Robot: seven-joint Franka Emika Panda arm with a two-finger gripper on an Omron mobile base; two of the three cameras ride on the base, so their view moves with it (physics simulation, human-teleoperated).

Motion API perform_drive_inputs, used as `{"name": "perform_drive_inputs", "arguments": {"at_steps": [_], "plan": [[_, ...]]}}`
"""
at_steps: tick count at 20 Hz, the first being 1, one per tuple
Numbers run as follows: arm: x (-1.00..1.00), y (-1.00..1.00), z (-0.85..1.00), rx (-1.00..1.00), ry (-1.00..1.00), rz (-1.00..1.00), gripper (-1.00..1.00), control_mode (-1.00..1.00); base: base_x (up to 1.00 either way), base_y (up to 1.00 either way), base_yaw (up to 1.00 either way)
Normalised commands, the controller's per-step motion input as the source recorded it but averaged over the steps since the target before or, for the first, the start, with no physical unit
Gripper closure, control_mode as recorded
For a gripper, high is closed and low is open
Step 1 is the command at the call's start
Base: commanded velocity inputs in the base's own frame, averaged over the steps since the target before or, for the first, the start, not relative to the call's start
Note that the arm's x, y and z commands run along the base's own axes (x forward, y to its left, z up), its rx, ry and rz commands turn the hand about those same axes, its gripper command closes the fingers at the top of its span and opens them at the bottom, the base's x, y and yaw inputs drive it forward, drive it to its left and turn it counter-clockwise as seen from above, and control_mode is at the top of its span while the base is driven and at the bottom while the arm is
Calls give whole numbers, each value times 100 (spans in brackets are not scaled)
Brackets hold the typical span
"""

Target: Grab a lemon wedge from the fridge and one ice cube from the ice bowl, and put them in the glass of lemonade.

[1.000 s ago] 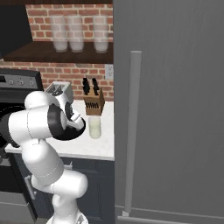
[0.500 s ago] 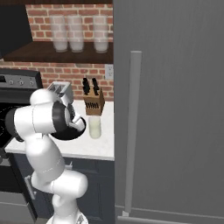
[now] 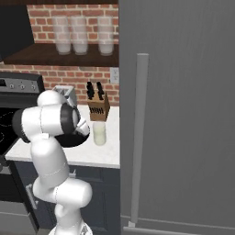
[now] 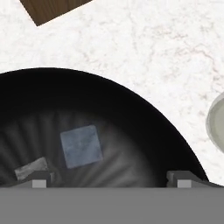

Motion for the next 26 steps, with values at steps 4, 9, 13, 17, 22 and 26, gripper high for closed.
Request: {"name": "perform_drive_inputs", "arguments": {"at_steps": [4, 9, 13, 17, 22, 26], "plan": [[0, 0, -27, 0, 0, -3, -100, -100, 0, 0, 0], [0, 0, -33, -1, 0, -3, 100, -100, 0, 0, 0], [3, 0, -6, 0, 0, 0, 100, -100, 0, 0, 0], [0, 0, 0, 0, 0, 0, 100, -100, 0, 0, 0], [-10, -2, 20, 0, -1, -3, 100, -100, 0, 0, 0], [-44, -39, 84, 2, -2, -11, 100, -100, 0, 0, 0]]}}
